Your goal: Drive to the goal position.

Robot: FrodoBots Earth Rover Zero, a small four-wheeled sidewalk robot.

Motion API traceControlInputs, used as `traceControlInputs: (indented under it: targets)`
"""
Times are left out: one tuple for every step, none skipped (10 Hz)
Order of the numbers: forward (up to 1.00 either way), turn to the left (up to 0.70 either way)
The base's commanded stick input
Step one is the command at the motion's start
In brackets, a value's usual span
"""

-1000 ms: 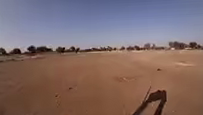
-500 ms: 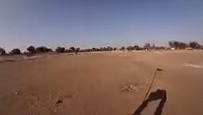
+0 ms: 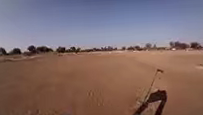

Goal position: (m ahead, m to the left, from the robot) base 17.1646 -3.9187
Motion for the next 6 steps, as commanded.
traceControlInputs:
  targets:
    - [1.00,0.00]
    - [1.00,-0.04]
    - [1.00,-0.35]
    - [1.00,-0.26]
    - [1.00,-0.03]
    - [1.00,0.00]
